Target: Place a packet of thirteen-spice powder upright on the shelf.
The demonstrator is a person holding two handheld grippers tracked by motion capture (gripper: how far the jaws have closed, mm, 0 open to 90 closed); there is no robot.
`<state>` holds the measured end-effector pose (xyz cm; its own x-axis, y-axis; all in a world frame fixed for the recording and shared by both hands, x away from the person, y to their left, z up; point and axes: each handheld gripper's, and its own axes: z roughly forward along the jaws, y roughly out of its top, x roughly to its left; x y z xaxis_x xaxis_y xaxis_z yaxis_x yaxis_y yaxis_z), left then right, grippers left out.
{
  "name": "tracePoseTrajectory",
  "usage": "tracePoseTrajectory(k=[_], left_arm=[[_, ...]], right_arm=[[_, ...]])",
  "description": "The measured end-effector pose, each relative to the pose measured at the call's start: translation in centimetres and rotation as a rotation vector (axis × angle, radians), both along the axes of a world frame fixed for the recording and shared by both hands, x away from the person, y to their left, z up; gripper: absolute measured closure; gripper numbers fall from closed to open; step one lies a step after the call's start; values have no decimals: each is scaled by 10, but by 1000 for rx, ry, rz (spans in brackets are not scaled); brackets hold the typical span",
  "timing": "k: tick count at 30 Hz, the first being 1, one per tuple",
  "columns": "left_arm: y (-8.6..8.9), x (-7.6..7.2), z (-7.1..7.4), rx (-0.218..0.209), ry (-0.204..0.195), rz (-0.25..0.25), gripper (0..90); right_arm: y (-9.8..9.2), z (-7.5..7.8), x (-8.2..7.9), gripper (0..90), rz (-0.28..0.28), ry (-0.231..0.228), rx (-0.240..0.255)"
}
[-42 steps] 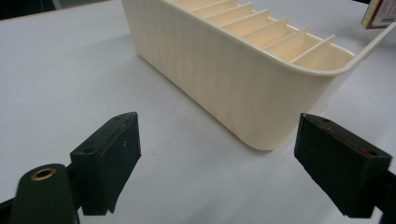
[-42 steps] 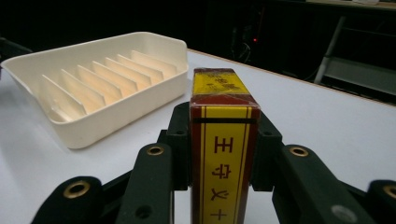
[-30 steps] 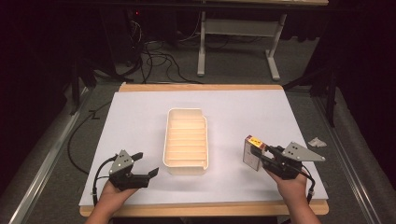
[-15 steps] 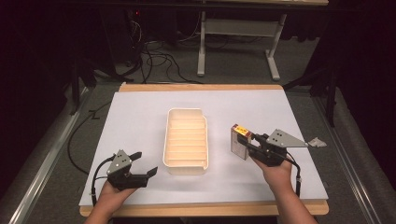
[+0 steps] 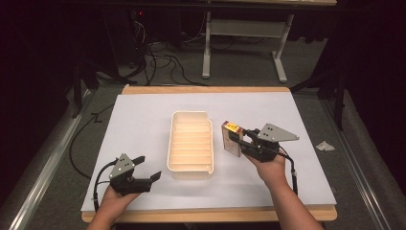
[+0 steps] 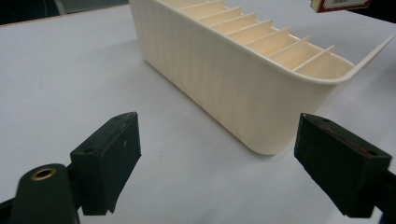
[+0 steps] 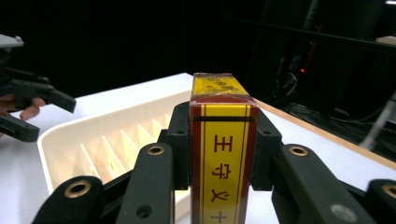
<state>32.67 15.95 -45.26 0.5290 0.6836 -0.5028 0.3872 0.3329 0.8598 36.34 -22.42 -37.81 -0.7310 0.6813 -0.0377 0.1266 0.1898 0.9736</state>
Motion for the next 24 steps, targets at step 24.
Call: tracePoseTrajectory(k=[24], left_arm=[[7,-4,1,-10,0,24,154]], right_arm=[[26,-10,14,688,104,24,87]])
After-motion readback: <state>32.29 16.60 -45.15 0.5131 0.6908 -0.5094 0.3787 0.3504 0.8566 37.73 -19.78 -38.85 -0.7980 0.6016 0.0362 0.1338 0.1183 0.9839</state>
